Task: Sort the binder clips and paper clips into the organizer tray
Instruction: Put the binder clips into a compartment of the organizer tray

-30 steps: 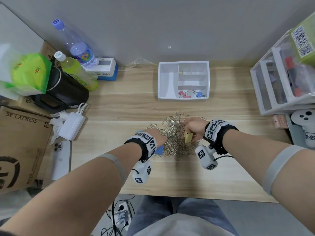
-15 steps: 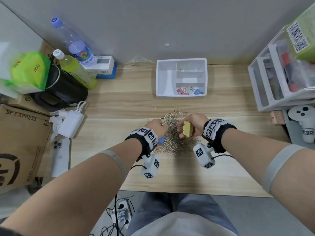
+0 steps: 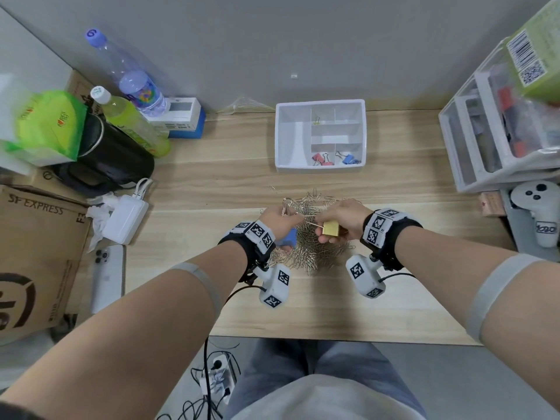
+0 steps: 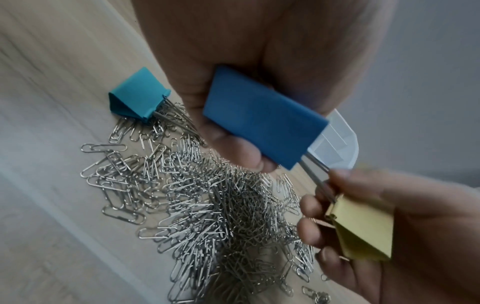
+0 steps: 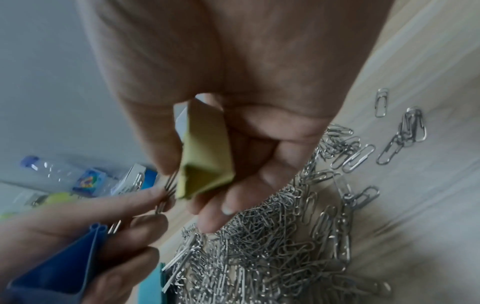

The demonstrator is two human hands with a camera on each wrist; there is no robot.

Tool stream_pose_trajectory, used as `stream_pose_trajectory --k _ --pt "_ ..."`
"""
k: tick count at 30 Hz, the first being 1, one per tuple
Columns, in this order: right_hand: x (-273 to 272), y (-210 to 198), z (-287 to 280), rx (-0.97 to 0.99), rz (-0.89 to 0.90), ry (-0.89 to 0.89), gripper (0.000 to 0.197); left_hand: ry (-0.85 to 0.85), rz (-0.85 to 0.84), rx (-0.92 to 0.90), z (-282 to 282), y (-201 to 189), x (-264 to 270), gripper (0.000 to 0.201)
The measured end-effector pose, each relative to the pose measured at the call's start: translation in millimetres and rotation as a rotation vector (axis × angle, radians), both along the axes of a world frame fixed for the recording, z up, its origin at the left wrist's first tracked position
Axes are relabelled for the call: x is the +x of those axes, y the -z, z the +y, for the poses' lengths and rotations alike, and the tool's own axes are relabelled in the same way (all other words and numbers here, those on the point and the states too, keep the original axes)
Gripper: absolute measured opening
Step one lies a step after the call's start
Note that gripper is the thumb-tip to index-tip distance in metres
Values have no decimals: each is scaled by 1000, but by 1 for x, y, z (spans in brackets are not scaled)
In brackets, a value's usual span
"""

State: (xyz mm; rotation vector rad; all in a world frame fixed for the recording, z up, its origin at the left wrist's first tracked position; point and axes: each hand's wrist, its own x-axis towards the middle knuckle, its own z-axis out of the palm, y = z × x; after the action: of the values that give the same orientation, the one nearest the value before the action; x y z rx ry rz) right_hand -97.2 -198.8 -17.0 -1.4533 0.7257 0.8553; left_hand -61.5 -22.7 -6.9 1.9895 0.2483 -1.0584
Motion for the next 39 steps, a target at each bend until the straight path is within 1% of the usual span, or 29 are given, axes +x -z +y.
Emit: stream_pose_trajectory --k 1,2,4,6,7,8,10,12,17,19,21,24,25,27,28,29,31,33,35,37,39 --pt "-1 0 1 -20 -15 -35 12 -18 -1 -7 1 1 0 21" --pt "-1 2 1 -43 -25 -61 13 -34 -2 -15 1 2 0 22" --pt "-1 2 2 -90 -37 -117 22 -67 -16 -18 3 3 -3 24" --pt "-1 4 4 -133 -29 -200 32 -104 -24 -2 6 3 -3 33" --pt "0 6 5 -132 -20 -214 33 -127 -16 12 7 1 -3 37" --pt "1 6 6 -115 -17 -204 30 -151 6 24 8 0 -2 38" --pt "3 4 10 -66 -13 -188 14 -193 71 33 11 -3 2 39" --pt "5 2 14 -24 9 -150 9 -201 100 36 14 -3 6 37" --pt "14 -5 29 136 -25 -15 16 -175 166 27 19 1 10 29" --pt "17 -10 36 179 -37 0 12 -170 185 11 19 1 10 27" --pt "20 -13 42 160 -70 -30 14 -181 186 -12 19 0 8 28" --pt "22 -12 48 -98 -212 -194 19 -223 191 -66 22 1 6 48" --pt "22 -11 50 -153 -252 -231 19 -258 206 -97 23 2 6 56" --pt "22 -9 54 -153 -289 -230 22 -338 246 -149 24 2 7 68" --pt "22 -7 55 -142 -303 -225 23 -345 267 -160 25 1 7 72" --pt "21 -8 56 -135 -317 -229 25 -323 284 -165 25 1 7 73" --pt "20 -10 61 -136 -347 -259 26 -227 293 -157 29 1 7 67" --pt "20 -12 66 -108 -384 -266 23 -151 237 -132 37 5 8 64" --pt "20 -14 70 -85 -400 -250 20 -141 165 -108 46 9 8 65" --pt "21 -15 74 -81 -409 -262 20 -159 143 -114 55 10 9 63" --pt "25 -15 77 -94 -396 -299 28 -140 160 -111 63 10 10 57"
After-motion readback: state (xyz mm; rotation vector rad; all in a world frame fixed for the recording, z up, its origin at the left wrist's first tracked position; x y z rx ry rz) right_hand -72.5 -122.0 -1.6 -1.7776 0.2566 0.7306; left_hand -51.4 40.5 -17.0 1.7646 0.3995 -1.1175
